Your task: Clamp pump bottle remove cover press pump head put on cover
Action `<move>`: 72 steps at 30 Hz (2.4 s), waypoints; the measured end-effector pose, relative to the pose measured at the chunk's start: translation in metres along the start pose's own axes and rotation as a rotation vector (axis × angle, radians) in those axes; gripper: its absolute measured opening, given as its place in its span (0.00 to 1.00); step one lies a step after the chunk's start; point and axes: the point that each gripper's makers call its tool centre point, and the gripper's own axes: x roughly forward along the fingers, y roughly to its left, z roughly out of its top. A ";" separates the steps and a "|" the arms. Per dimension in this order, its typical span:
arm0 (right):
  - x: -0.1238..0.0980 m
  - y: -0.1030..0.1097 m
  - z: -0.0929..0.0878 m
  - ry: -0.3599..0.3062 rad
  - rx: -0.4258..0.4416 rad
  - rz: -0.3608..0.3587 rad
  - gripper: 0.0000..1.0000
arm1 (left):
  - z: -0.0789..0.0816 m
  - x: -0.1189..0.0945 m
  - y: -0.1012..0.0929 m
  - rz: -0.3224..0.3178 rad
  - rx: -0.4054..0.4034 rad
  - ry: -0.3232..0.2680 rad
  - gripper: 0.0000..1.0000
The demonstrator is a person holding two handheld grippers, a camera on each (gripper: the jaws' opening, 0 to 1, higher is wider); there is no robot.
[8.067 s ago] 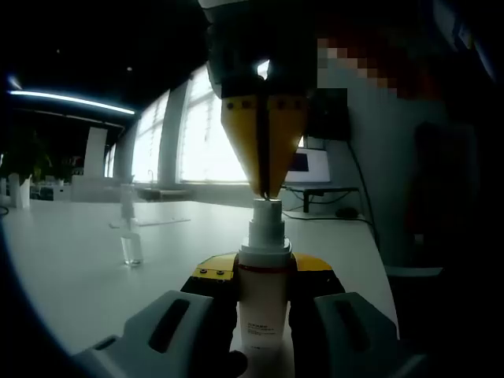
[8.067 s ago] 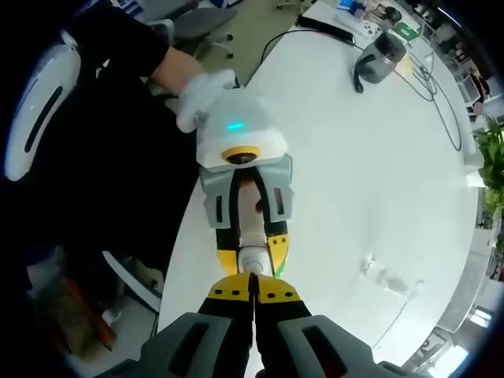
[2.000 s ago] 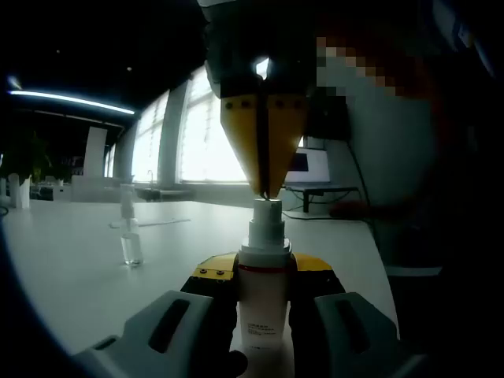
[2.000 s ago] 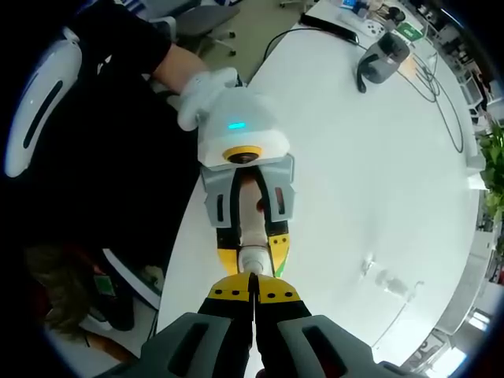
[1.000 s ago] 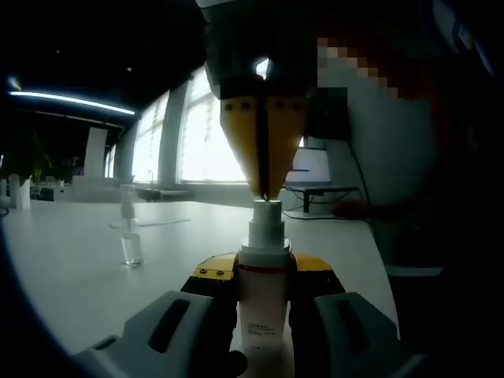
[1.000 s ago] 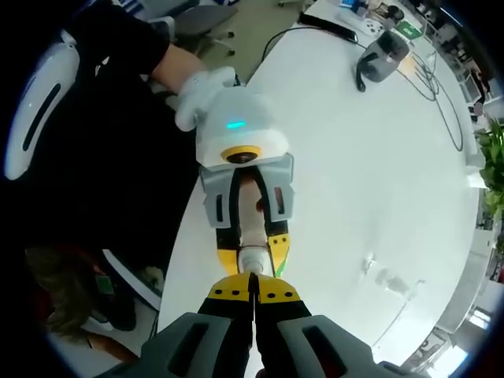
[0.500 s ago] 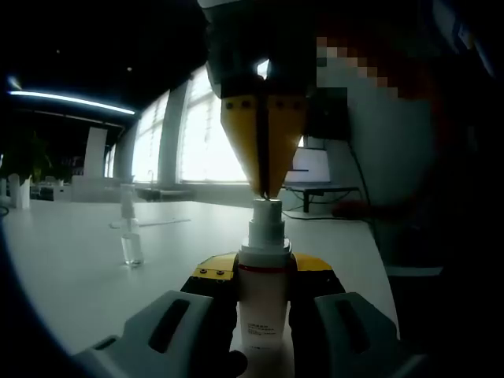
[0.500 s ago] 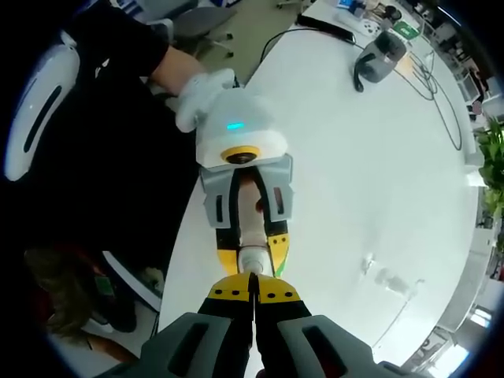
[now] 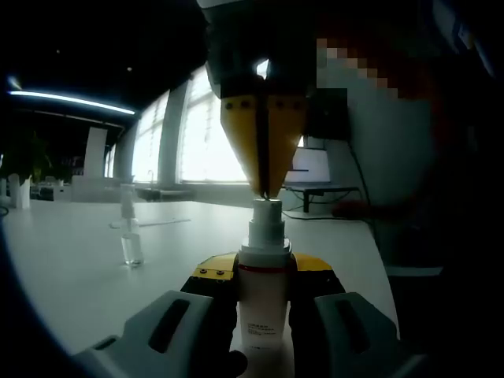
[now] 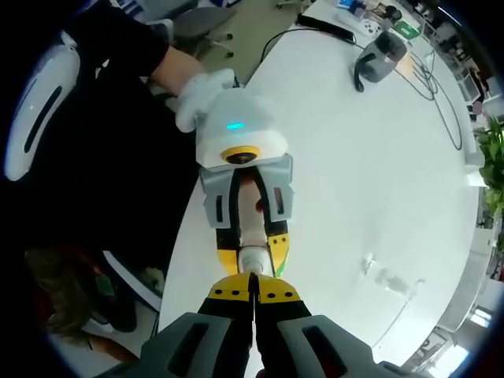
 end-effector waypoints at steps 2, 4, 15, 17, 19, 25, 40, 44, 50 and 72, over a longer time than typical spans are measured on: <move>0.000 0.000 0.000 0.000 -0.001 0.000 0.00 | 0.000 0.000 0.000 0.000 0.000 0.000 0.15; 0.000 0.000 0.000 0.000 -0.001 -0.001 0.00 | 0.000 0.000 0.000 0.000 0.000 0.000 0.15; 0.000 -0.001 0.000 0.000 -0.001 0.002 0.00 | 0.001 0.000 -0.002 0.000 0.000 0.000 0.15; 0.000 -0.001 0.000 -0.001 0.000 0.002 0.00 | 0.001 0.000 -0.001 0.000 0.000 0.000 0.15; 0.000 0.000 0.000 -0.001 0.002 0.002 0.00 | 0.001 0.000 -0.002 0.000 0.000 0.000 0.15; 0.000 0.000 0.000 0.000 0.001 0.001 0.00 | 0.001 0.000 -0.002 0.000 0.000 0.000 0.15; 0.002 0.000 0.000 0.007 0.000 0.001 0.00 | 0.001 0.000 -0.002 0.000 0.000 0.000 0.15; 0.004 -0.001 0.000 0.011 0.025 0.014 0.00 | 0.001 0.000 -0.003 0.001 0.000 0.000 0.15; 0.006 0.000 0.000 0.017 0.034 0.021 0.00 | 0.001 0.001 -0.004 0.000 -0.001 0.000 0.15; -0.001 0.000 -0.001 -0.021 0.011 -0.009 0.00 | 0.002 0.001 -0.003 -0.001 -0.003 0.000 0.15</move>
